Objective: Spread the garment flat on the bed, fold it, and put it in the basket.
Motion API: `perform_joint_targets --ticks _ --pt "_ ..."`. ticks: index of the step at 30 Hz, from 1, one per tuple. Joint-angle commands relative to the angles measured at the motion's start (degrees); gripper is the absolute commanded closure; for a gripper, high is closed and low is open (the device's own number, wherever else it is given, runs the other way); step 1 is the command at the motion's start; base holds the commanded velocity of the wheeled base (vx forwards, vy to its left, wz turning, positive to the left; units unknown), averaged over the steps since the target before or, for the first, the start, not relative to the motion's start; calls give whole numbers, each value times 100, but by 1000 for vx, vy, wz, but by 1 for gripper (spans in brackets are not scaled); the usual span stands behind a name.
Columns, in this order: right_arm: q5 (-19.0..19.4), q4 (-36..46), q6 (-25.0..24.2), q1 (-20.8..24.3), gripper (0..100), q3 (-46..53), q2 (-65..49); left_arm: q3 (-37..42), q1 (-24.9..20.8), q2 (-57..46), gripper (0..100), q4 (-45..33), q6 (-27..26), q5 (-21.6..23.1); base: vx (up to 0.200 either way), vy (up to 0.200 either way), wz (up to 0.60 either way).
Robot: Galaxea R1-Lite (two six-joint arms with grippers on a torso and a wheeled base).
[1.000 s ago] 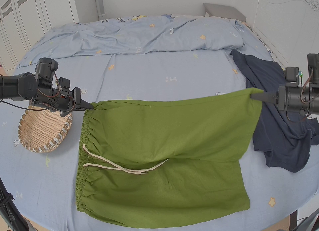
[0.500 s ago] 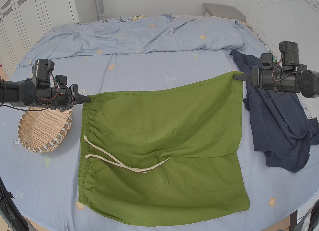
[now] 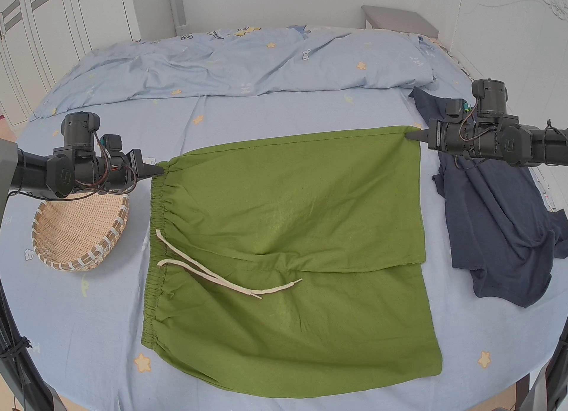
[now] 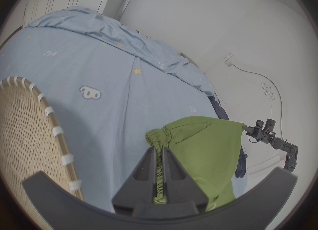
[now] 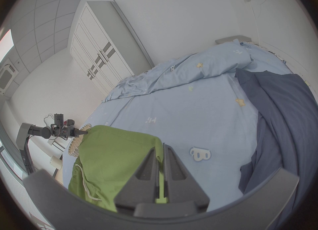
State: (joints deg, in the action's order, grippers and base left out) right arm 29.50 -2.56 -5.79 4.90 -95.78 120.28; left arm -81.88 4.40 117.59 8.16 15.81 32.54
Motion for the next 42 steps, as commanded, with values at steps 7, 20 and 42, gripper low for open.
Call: perform_joint_targets --ticks 7,20,42 --pt "-120 168 -1 -33 100 -819 786 -82 8 431 100 881 370 -46 0 0 0" --pt "-322 256 -10 20 100 -1347 1305 -161 8 572 100 890 370 -72 0 0 0" --pt "-313 564 -238 -33 0 -1426 1102 -108 -132 519 0 1039 396 -90 0 0 0"
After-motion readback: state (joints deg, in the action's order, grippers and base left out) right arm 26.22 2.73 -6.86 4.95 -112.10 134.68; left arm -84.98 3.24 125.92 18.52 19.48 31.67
